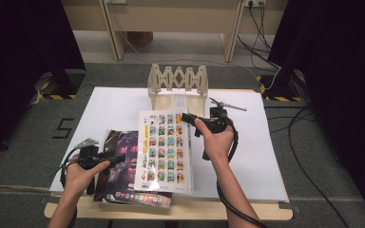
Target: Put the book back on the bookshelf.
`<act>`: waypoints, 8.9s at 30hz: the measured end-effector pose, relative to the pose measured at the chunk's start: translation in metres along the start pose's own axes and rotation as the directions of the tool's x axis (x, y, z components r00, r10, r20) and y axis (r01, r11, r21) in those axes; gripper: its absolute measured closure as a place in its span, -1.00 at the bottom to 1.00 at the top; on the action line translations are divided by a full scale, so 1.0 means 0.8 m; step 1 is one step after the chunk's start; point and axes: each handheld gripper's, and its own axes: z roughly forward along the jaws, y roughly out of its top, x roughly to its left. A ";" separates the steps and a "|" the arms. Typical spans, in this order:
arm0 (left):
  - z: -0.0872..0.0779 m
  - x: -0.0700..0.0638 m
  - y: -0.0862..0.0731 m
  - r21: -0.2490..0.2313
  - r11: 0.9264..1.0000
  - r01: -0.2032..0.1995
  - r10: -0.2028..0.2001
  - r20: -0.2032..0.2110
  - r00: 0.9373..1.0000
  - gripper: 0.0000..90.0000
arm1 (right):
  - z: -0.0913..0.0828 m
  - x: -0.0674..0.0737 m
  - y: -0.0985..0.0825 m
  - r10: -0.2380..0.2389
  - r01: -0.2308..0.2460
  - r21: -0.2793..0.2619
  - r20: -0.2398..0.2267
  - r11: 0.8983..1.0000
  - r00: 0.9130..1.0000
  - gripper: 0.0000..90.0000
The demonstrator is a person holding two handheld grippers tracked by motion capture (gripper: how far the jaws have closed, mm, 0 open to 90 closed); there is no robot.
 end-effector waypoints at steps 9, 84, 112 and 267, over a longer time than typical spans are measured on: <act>0.001 0.001 -0.001 0.003 1.000 0.001 -0.001 0.000 1.000 -0.21 | -0.013 0.004 0.009 -0.017 0.018 -0.037 0.010 0.999 1.000 0.66; 0.005 0.007 0.011 -0.038 0.999 0.003 -0.002 0.023 1.000 -0.22 | -0.085 -0.006 0.067 0.008 0.031 -0.294 0.130 0.955 0.991 0.65; 0.000 0.006 0.008 -0.045 0.999 0.007 -0.007 0.009 1.000 -0.21 | -0.091 -0.008 0.078 -0.006 0.061 -0.337 0.164 0.940 0.986 0.65; 0.004 0.016 -0.004 -0.034 0.999 0.022 -0.022 -0.004 1.000 -0.22 | 0.048 -0.024 0.151 -0.141 0.369 -0.392 0.501 0.843 0.854 0.65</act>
